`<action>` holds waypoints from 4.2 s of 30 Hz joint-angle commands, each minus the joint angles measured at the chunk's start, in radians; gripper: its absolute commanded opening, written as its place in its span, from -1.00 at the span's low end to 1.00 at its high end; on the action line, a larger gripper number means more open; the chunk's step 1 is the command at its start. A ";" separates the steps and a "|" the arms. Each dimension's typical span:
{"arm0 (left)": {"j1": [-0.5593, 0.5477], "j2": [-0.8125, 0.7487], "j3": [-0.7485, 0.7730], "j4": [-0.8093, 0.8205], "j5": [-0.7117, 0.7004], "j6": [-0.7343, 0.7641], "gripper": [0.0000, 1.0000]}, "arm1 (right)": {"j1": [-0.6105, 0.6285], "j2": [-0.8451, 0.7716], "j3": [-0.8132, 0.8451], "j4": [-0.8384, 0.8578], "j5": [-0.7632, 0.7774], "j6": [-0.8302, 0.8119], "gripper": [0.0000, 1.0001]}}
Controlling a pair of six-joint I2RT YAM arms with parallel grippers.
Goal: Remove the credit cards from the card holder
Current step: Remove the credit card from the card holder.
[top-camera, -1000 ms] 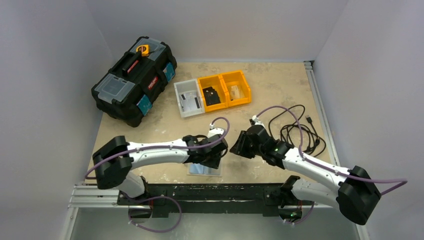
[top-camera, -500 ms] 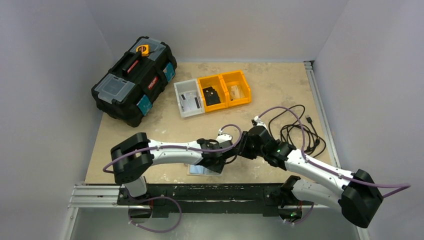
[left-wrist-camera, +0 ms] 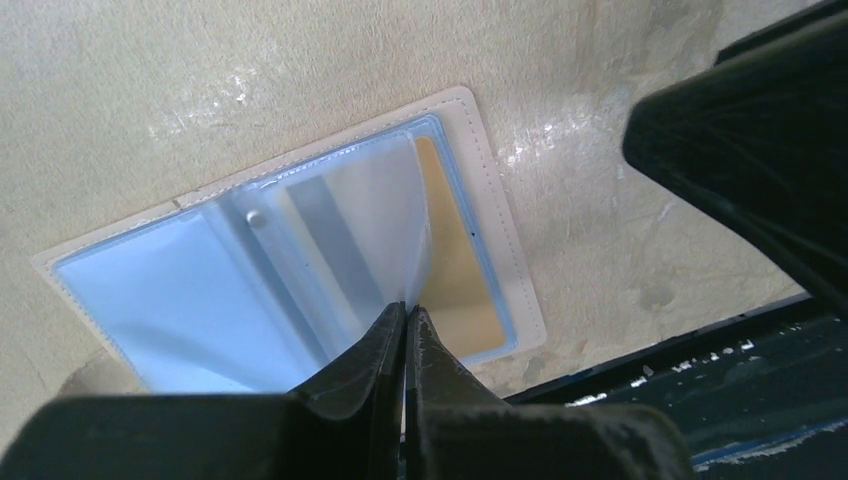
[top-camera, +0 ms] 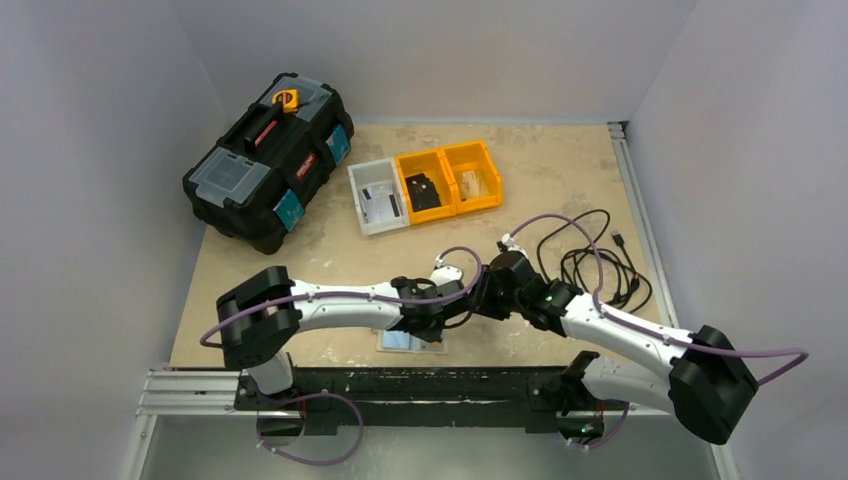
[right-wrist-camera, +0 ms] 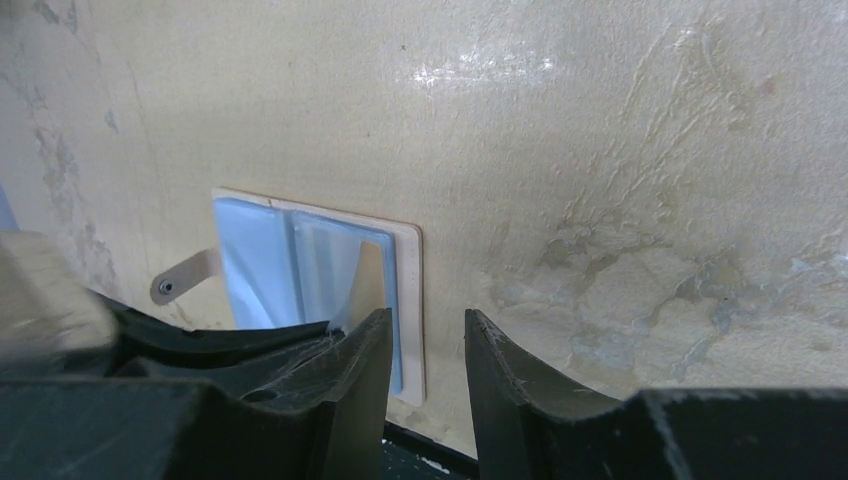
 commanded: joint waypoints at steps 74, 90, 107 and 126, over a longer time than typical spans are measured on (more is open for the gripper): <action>0.285 -0.233 -0.255 0.339 0.460 -0.089 -0.49 | 0.152 0.167 0.060 0.039 0.019 0.031 -0.37; 0.301 -0.213 -0.291 0.303 0.389 -0.103 -0.55 | 0.152 0.327 0.132 0.084 0.037 -0.031 -0.60; 0.331 -0.262 -0.357 0.261 0.321 -0.135 -0.55 | 0.149 0.435 0.176 0.095 0.028 -0.080 -0.65; 0.376 -0.243 -0.463 0.500 0.516 -0.223 -0.68 | 0.168 0.461 0.203 0.087 0.035 -0.104 -0.68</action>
